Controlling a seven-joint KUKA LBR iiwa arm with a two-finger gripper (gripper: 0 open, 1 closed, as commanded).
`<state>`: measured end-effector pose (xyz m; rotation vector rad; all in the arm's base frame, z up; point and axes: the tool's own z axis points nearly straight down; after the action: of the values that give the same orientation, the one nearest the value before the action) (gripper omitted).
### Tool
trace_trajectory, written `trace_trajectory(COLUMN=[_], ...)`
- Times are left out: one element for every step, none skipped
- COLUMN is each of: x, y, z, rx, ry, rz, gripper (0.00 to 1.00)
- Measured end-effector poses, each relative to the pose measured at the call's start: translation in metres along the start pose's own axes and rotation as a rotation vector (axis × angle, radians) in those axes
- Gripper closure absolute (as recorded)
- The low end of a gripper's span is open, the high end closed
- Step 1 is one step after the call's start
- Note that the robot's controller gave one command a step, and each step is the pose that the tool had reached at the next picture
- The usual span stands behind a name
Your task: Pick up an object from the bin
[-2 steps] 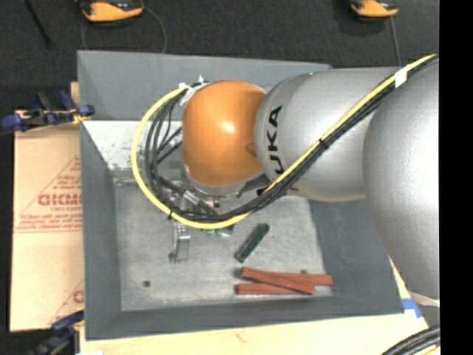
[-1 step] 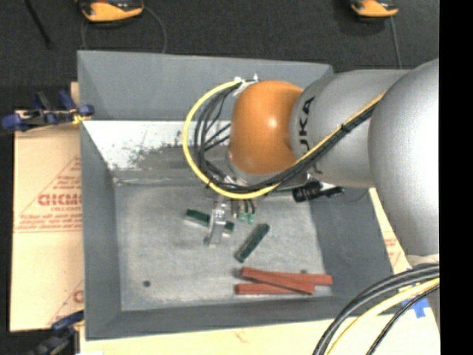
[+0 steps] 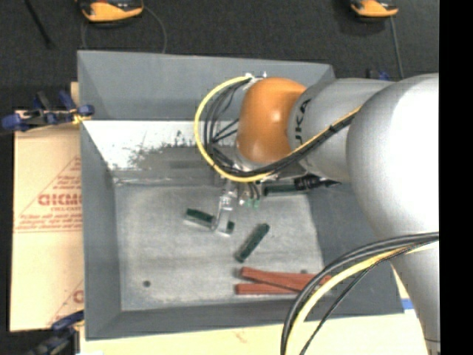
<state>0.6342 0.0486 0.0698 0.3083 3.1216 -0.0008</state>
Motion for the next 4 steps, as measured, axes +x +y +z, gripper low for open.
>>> trace_trajectory(x=[0.064, 0.061, 0.075, 0.099], y=[0.053, 0.049, 0.038, 0.033], z=[-0.001, -0.001, -0.101, -0.085], rx=[-0.003, -0.002, -0.004, 0.000], ry=[0.005, 0.002, -0.004, 0.004], rz=[-0.072, -0.063, -0.040, -0.238], gripper=[0.00, 1.00, 1.00, 1.00])
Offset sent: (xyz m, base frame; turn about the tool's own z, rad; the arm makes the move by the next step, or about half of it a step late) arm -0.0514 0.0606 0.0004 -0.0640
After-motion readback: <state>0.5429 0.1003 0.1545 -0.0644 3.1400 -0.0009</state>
